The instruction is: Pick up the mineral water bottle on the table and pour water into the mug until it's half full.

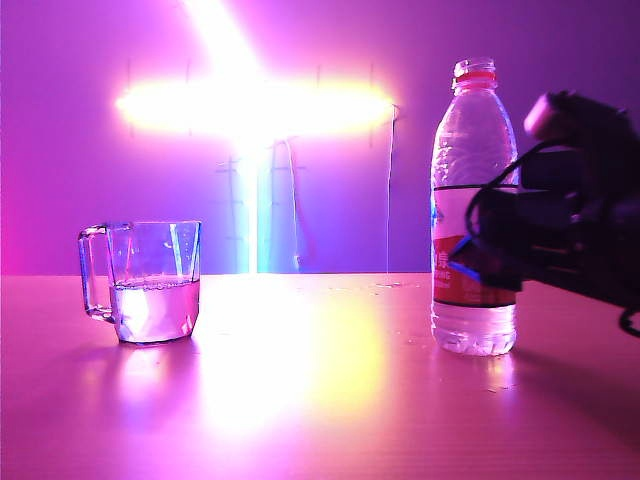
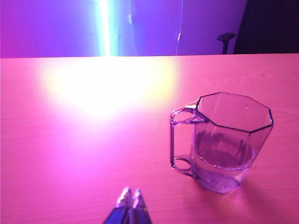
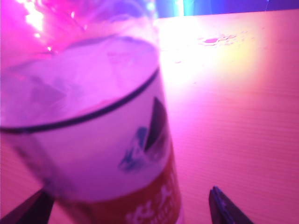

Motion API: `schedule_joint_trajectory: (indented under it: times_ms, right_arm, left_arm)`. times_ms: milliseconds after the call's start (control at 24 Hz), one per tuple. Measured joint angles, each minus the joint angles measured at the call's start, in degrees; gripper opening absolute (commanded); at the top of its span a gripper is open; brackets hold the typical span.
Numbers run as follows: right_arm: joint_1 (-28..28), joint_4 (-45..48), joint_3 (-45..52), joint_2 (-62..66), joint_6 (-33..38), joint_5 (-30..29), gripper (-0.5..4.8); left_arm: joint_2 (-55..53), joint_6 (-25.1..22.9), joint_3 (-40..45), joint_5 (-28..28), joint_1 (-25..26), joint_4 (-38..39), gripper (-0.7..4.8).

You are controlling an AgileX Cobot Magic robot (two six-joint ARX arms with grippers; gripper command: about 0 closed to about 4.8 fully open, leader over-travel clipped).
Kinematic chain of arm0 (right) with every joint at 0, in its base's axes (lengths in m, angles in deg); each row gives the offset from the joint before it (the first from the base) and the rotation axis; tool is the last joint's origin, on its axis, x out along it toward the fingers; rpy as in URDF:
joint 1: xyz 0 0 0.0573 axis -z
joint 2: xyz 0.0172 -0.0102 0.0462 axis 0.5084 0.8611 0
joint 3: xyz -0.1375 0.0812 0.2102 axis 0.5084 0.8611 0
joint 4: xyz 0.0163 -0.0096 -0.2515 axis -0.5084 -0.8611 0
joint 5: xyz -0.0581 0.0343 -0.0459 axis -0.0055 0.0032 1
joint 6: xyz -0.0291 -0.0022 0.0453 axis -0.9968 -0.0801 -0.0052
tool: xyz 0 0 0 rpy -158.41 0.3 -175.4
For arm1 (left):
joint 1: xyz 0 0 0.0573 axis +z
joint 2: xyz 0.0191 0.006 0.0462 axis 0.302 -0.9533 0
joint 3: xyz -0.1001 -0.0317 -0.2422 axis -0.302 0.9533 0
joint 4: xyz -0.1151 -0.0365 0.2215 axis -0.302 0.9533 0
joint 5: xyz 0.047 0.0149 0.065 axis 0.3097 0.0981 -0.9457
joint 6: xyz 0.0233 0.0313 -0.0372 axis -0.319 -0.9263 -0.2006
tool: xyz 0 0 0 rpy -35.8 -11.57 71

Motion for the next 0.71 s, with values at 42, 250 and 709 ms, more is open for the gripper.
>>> schedule_joint_trajectory:
  times_ms: [42,250,709]
  right_arm:
    - [0.0,0.5,0.8,-0.5,0.1,0.0,4.79]
    - [0.0,0.7,6.4,-10.5,1.4,0.0,4.79]
    - [-1.0,-12.5,7.3,-37.2,2.2,-0.9,1.02]
  left_arm:
    - [0.0,0.0,0.0,0.0,0.0,0.0,-0.02]
    - [0.0,0.0,0.0,0.0,0.2,0.0,-0.02]
    - [0.0,0.0,0.0,0.0,9.6,0.0,-0.02]
